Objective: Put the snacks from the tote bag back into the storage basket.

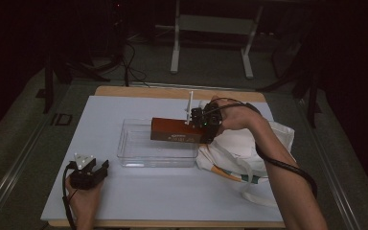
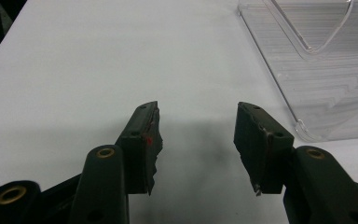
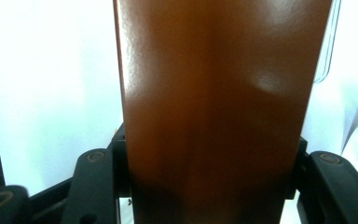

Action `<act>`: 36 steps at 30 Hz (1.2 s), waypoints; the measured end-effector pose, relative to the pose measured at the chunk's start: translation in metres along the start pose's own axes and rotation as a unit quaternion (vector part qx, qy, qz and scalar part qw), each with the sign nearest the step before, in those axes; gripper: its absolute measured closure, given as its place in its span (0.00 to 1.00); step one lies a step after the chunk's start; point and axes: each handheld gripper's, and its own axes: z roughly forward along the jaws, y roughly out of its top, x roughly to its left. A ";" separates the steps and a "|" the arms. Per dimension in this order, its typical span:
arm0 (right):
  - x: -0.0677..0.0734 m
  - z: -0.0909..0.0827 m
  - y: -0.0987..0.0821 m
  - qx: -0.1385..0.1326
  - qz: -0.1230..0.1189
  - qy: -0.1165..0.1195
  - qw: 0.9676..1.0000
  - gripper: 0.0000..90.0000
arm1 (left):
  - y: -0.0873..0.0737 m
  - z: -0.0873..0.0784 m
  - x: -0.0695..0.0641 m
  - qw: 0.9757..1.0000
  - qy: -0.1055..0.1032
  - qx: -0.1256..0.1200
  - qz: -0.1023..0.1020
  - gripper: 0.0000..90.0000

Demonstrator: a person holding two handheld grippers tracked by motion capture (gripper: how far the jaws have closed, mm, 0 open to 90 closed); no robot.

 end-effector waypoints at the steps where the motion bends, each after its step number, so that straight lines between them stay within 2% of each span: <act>1: 0.000 0.001 0.001 0.000 -0.001 0.001 1.000 0.48 | 0.000 0.000 0.000 1.000 0.000 0.000 0.000 0.57; 13: 0.001 0.011 0.014 0.001 -0.004 0.010 1.000 0.48 | 0.000 0.000 0.000 1.000 -0.001 0.000 -0.001 0.57; 36: 0.000 0.030 0.032 -0.004 -0.010 0.010 1.000 0.48 | 0.000 0.000 0.001 1.000 -0.002 -0.002 -0.003 0.57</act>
